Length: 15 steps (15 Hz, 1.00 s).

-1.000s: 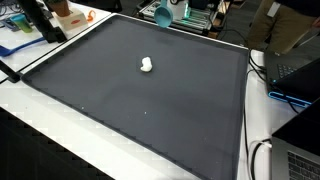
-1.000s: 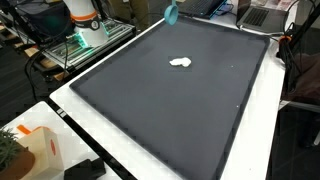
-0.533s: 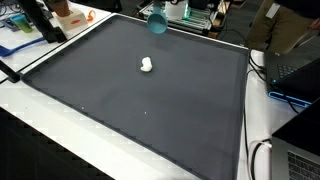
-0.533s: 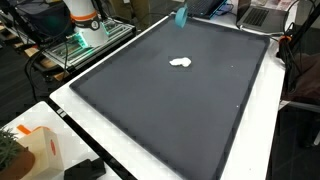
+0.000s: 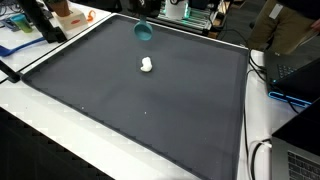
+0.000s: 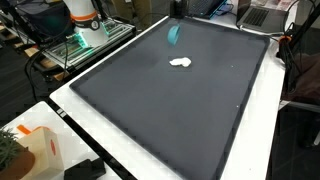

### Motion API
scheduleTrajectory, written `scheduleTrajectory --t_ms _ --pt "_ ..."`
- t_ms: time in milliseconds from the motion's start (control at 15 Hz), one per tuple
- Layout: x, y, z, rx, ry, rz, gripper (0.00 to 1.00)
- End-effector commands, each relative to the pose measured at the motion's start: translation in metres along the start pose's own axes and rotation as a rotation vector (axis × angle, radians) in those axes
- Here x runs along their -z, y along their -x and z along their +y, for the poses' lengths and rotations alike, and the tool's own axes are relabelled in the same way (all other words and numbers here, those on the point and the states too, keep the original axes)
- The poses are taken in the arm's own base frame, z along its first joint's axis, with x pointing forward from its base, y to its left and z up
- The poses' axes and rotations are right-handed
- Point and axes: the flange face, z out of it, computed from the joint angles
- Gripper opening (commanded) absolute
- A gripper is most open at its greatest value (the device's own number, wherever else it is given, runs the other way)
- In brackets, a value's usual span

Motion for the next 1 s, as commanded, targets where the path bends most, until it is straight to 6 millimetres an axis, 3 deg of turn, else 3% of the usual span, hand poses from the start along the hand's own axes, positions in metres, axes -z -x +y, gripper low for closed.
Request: scheduleTrajectory --t_ms 0,133,200,333,400,933 --pt "-0.032 -0.013 0.005 0.021 -0.058 0.008 0.22" --pt "-0.042 -0.019 0.017 0.012 -0.11 0.036 0.22" --pt "-0.036 -0.014 0.006 0.013 -0.061 0.016 0.47" --pt "-0.045 -0.017 0.013 0.009 -0.092 0.02 0.47" --pt "-0.046 -0.018 0.015 0.007 -0.096 0.021 0.22" --pt "-0.064 -0.025 0.001 0.043 -0.132 0.054 0.22"
